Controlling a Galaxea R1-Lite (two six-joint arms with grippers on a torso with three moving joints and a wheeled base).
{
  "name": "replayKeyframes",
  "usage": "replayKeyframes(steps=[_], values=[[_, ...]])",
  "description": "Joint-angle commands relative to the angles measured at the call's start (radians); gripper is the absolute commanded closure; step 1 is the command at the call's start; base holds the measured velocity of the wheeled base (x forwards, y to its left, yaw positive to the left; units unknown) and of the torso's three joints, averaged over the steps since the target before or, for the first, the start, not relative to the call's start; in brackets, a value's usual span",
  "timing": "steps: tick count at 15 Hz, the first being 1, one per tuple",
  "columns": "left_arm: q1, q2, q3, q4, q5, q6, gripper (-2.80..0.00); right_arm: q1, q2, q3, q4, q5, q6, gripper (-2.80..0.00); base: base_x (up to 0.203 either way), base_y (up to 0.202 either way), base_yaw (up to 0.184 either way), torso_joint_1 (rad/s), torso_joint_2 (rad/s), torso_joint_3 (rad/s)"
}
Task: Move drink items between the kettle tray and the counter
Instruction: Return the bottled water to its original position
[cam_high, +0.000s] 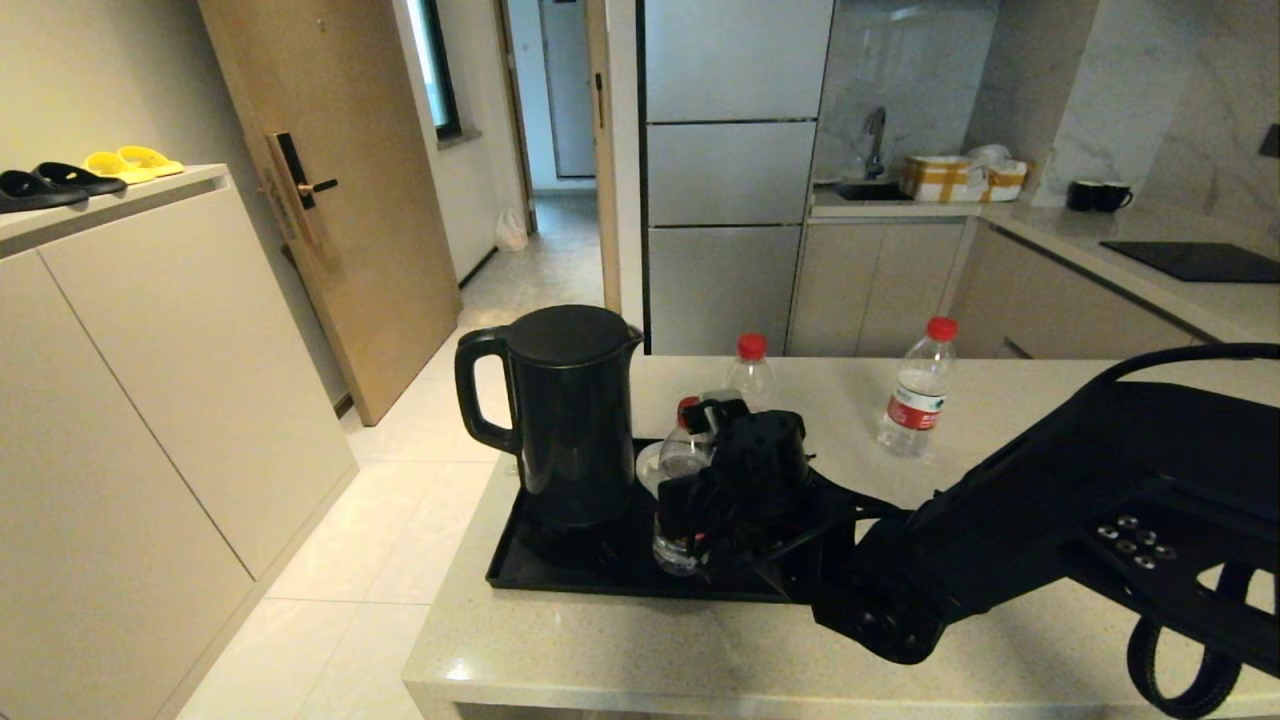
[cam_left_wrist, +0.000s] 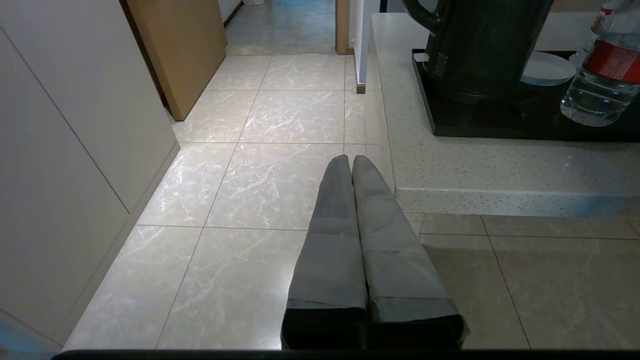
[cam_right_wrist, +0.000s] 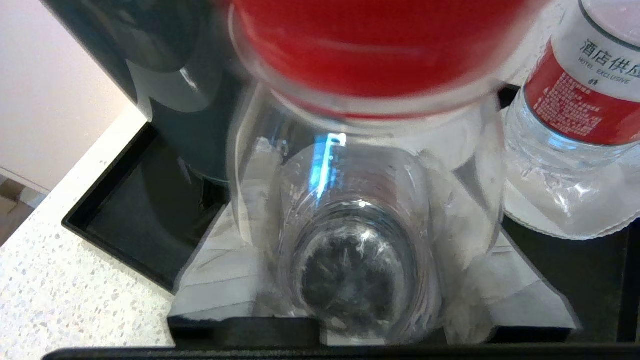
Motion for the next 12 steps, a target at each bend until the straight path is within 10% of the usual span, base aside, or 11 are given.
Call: replayKeyframes(steps=[1,8,12], values=[[0.0,0.001,0.0,0.0,0.001,0.0,0.0,0.002,0.003,0.003,0.003,0.0,0.001,-2.8,0.0,0.0,0.0,0.0,0.0,0.0],[0.0,0.001,0.0,0.0,0.001,0.0,0.0,0.007,-0.049,0.066,0.004,0.032,-0.005,-2.8,0.0,0.0,0.0,0.0,0.0,0.0],[0.0,0.001,0.0,0.0,0.001,0.0,0.0,0.008,-0.239,0.169,0.091,0.2,-0.018,-2.8,0.0,0.0,0.0,0.0,0.0,0.0]])
